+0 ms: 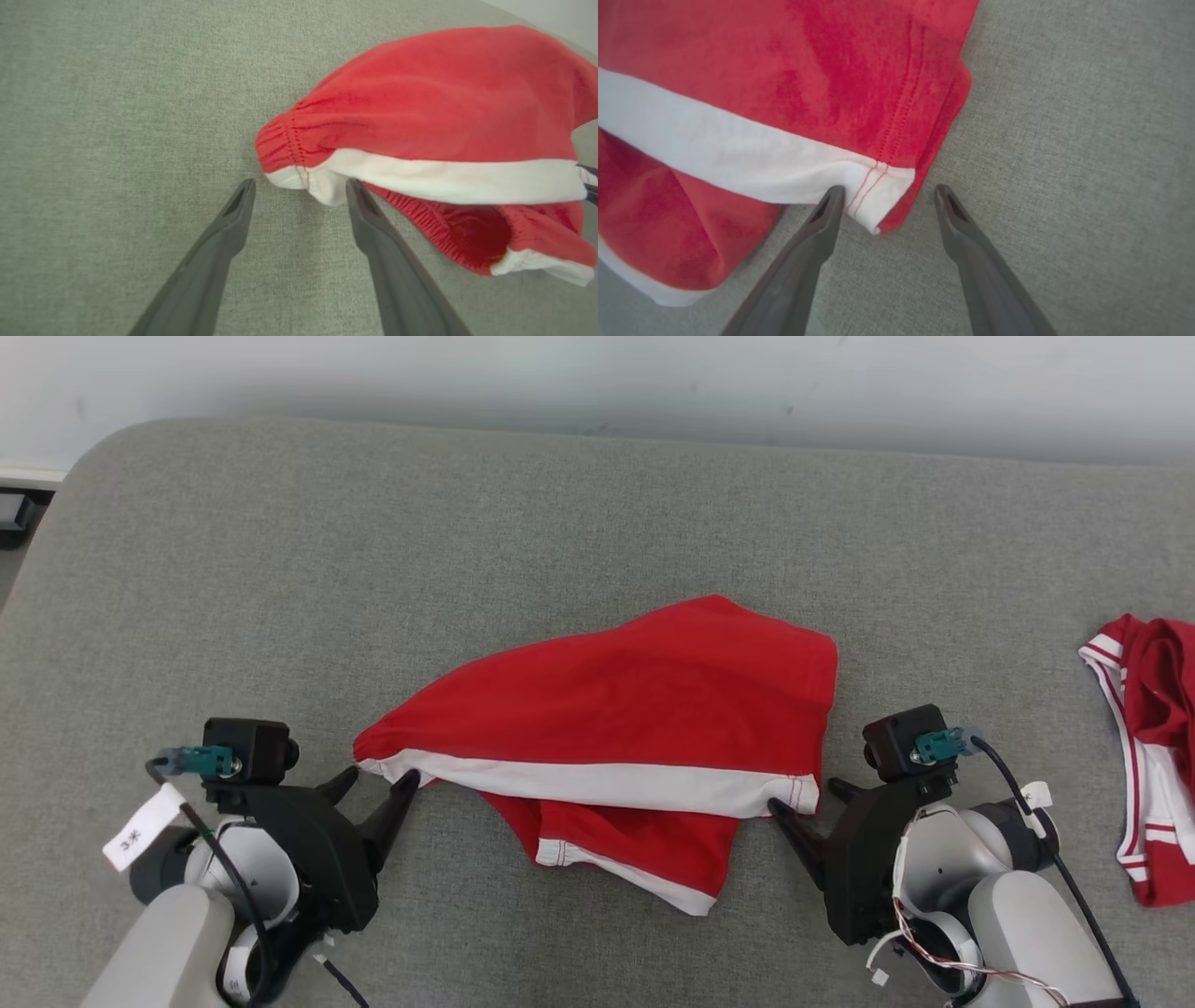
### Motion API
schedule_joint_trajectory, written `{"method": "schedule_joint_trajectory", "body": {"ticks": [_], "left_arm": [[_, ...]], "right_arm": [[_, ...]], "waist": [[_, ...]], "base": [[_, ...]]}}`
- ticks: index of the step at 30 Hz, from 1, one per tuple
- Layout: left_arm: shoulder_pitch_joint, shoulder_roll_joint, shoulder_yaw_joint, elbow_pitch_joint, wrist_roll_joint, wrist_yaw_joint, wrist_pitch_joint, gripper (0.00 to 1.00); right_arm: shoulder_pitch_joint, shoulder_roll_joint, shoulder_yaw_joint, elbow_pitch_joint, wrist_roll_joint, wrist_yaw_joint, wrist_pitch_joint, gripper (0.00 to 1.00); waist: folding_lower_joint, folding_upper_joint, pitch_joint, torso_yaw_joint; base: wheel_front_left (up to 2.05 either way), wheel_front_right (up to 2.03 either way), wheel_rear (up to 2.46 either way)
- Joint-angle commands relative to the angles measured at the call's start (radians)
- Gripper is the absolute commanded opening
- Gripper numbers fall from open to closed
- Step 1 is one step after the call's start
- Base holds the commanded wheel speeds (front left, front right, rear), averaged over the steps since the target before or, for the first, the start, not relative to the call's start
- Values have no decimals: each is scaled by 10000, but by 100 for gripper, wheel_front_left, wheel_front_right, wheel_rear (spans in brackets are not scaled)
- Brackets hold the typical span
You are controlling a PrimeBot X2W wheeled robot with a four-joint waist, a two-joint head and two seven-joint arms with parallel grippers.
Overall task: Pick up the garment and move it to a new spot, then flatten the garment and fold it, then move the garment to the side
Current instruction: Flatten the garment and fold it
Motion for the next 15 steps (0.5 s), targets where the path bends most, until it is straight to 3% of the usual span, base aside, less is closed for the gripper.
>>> {"method": "schedule_joint_trajectory", "body": {"ticks": [1,7,9,10,11,12,14,15], "left_arm": [[-135,39,15,58,7,30,13,100],[-473,30,125,691,5,293,40,100],[-550,-33,143,795,-72,243,-8,100],[-571,-49,133,836,-79,225,-46,100],[-594,-63,121,887,-87,207,-83,100],[-624,-78,112,926,-95,174,-105,90],[-700,-157,78,975,-172,87,-155,45],[-715,-171,74,1001,-161,67,-181,27]], "right_arm": [[-104,-16,35,72,63,-9,-16,100],[-200,-10,489,415,187,-8,-82,100],[-179,-10,550,435,196,-8,-95,95],[-166,-8,584,443,120,-8,-70,85],[-141,-7,610,423,81,-6,-55,66],[-116,-5,631,386,59,-6,-51,48],[-61,-10,676,294,52,-8,-35,22],[-26,-16,676,236,47,-8,-23,16]], "waist": [[-1,-1,68,13],[-1,-1,236,5],[-1,-1,278,7],[-1,-1,297,8],[-1,-1,312,7],[-1,-1,322,3],[-1,-1,330,-3],[-1,-1,329,-6]], "base": [[0,0,0],[0,0,0],[0,0,0],[0,0,0],[0,0,0],[0,0,0],[0,0,0],[0,0,0]]}}
